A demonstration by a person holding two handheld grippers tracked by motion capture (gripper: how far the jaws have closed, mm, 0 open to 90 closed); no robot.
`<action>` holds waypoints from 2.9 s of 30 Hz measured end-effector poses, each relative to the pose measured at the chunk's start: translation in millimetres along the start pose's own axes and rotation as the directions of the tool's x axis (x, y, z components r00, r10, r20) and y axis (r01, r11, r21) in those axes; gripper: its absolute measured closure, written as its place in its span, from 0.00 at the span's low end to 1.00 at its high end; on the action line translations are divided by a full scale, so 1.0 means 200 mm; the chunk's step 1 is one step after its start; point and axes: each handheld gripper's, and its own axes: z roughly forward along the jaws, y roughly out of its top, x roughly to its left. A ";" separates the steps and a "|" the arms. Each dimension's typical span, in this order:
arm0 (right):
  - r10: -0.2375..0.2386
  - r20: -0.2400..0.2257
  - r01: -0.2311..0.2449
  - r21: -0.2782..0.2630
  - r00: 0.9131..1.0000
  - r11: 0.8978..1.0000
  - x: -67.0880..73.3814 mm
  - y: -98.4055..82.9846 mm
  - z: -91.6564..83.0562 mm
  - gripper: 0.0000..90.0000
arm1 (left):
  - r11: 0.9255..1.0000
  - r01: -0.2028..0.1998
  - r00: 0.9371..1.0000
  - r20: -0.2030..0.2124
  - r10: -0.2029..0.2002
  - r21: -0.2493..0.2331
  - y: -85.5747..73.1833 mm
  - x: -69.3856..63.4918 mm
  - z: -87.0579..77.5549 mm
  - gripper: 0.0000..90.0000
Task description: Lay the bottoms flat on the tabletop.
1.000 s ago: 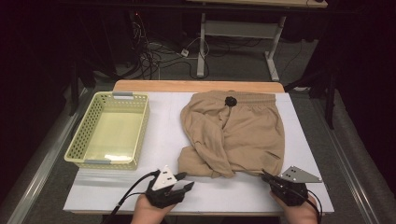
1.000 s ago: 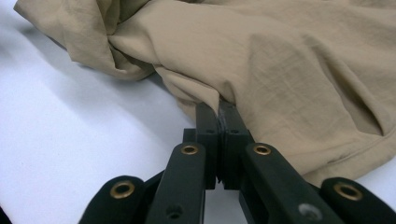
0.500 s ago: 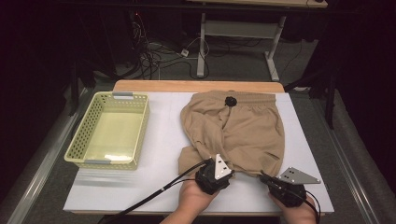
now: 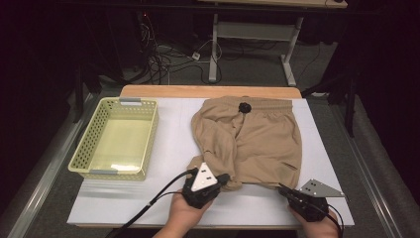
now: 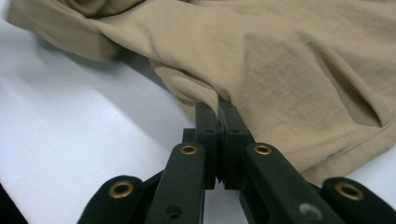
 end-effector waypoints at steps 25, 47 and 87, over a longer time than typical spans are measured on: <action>0.013 -0.008 -0.013 0.011 1.000 1.000 -0.03 -0.02 -0.01 0.99 | 0.979 0.163 0.969 -0.207 -0.136 0.121 -0.44 0.40 -0.34 0.94; 0.085 0.063 -0.082 -0.055 0.994 0.995 -0.16 -0.08 -0.23 0.99 | 0.972 0.175 0.973 -0.178 -0.146 0.156 -0.44 0.41 -0.32 0.82; 0.050 -0.009 -0.051 -0.085 0.999 0.995 -0.06 -0.06 -0.22 0.70 | 0.958 -0.054 0.994 -0.078 0.079 0.282 -0.26 0.00 0.04 0.59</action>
